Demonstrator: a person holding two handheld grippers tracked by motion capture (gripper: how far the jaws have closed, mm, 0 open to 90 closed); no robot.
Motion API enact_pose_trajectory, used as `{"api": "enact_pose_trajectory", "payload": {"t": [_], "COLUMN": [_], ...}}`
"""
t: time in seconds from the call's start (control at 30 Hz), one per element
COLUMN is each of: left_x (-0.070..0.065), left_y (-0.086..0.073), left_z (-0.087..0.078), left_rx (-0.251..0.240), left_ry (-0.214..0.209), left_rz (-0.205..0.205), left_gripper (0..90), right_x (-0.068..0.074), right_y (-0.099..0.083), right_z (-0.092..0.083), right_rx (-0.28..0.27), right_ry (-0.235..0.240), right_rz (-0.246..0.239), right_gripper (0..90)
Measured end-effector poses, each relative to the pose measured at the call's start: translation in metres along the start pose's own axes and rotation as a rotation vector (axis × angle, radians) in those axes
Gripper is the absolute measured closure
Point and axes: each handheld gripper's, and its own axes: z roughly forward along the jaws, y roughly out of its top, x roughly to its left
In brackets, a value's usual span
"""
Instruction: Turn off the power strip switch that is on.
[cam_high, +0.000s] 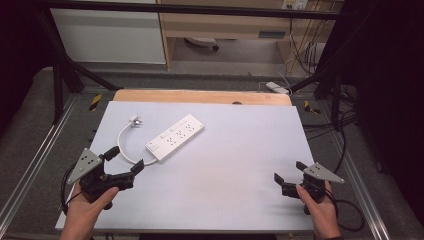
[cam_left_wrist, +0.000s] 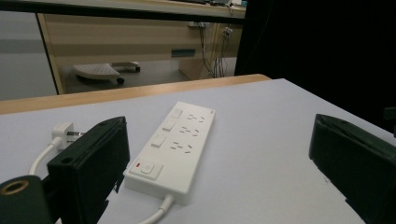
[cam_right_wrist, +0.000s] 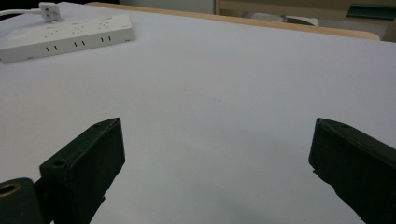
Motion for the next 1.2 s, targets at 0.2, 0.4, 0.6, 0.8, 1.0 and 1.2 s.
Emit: {"api": "enact_pose_trajectory", "payload": {"t": [0.2,0.4,0.6,0.8,1.0,1.2], "left_x": [0.001,0.002,0.0,-0.002,-0.001,-0.006], "left_y": [0.008,0.013,0.019,0.027,0.034,0.04], "left_z": [0.003,0.009,0.013,0.022,0.035,0.051], "left_rx": [-0.004,0.006,0.007,0.015,0.027,0.035], "left_ry": [-0.002,-0.017,-0.019,-0.012,-0.008,-0.026], "left_rz": [0.005,-0.008,0.002,0.015,0.018,0.033], "left_gripper": [5.1,5.2,5.1,5.0,5.1,5.3], "right_x": [0.0,0.0,0.001,0.002,0.002,0.002], "right_y": [0.0,0.0,0.0,0.0,0.0,0.001], "right_z": [0.001,0.001,0.001,0.002,0.002,0.001], "right_rx": [0.001,0.007,0.01,0.016,0.019,0.018], "right_ry": [-0.002,0.0,-0.003,0.0,-0.003,-0.013], "right_rz": [-0.005,-0.005,-0.007,-0.006,-0.002,-0.008], "right_gripper": [3.9,3.7,3.5,3.5,3.4,3.5]}}
